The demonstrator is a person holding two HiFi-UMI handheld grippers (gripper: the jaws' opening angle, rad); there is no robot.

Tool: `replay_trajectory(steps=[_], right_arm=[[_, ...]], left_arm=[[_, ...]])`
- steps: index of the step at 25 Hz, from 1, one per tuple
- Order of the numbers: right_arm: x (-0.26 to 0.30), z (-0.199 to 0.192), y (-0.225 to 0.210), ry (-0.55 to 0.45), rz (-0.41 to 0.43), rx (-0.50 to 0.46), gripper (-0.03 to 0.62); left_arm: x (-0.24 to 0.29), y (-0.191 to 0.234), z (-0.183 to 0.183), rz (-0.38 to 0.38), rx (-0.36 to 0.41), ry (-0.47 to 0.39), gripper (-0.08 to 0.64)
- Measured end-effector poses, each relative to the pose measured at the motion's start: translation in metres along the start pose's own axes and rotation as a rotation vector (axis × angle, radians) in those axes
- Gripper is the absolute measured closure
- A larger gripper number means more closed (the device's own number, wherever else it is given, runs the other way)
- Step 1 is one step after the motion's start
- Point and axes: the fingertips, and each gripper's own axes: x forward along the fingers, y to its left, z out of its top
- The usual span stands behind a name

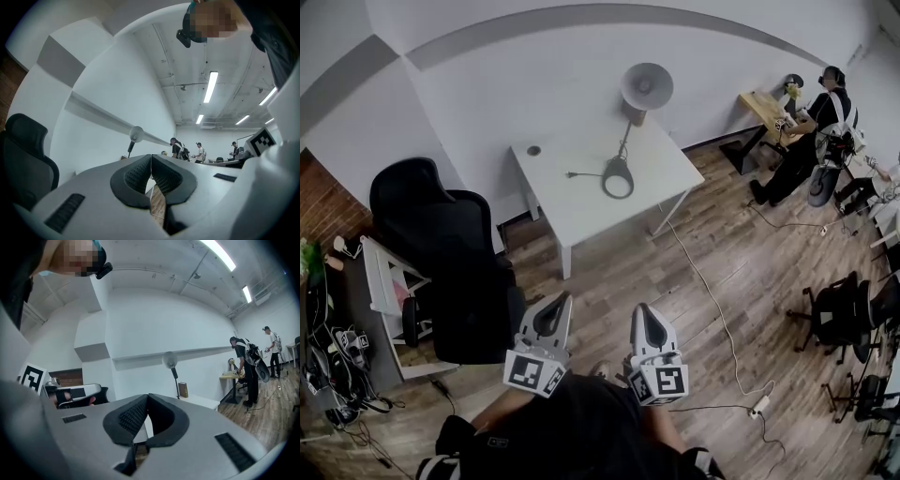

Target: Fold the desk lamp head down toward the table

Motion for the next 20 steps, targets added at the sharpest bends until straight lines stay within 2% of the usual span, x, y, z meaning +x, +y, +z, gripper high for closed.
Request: replay_trajectory(steps=[11,20], right_arm=[[0.039,-0.013,0.036,-0.009,-0.045,-0.007,0.578],[0.068,-0.013,0.035,-0.009,-0.05,-0.009,0.578]], left_arm=[[0.001,0.05,0.002,-0.058,-0.02,-0.002,0.532],[0.015,0.069,-0.008,-0.066,-0.033,0.017,0.532]])
